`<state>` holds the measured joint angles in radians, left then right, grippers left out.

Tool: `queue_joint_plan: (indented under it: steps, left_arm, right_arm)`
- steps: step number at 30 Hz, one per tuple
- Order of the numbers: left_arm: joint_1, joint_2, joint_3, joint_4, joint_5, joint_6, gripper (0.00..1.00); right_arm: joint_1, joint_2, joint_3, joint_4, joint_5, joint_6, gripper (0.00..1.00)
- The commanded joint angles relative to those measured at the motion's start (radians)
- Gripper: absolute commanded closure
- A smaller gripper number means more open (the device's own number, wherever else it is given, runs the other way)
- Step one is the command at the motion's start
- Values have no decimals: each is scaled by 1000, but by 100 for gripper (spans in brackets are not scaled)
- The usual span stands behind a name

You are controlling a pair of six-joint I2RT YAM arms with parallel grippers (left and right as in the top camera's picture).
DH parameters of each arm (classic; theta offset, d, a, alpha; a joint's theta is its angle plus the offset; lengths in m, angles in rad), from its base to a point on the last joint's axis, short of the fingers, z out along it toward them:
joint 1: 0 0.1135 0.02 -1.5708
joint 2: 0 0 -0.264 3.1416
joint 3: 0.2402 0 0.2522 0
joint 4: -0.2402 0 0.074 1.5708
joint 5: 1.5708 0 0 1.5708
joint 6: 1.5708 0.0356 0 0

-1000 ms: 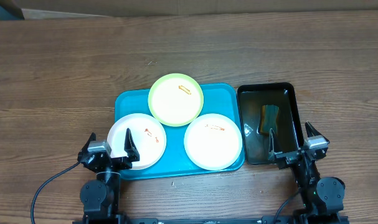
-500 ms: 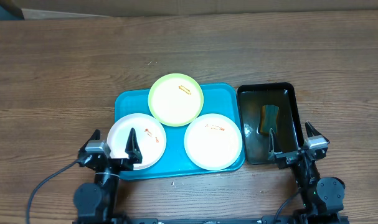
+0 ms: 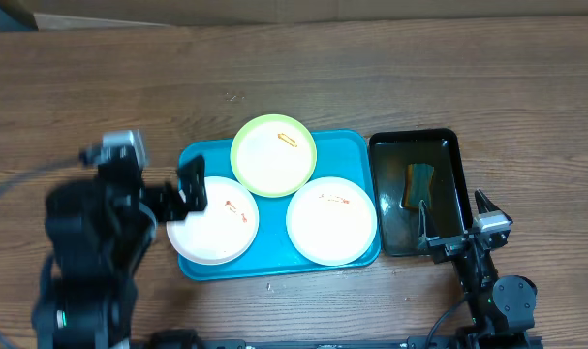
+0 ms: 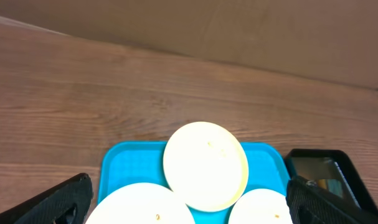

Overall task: Clean dirty plates on tray and stack at the side
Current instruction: 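Raise the left arm and move it over the plates on the teal tray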

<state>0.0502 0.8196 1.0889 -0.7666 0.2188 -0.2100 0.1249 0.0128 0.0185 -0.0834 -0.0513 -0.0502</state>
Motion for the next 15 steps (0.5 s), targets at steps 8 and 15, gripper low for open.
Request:
queue_joint_plan:
  steps: [8, 15]
  left_arm:
    - [-4, 306, 98, -27, 337, -124, 0]
    - [-61, 436, 98, -34, 349, -143, 0]
  right_arm:
    - [-3, -10, -10, 3, 6, -3, 0]
    - [-3, -10, -10, 3, 6, -3, 0]
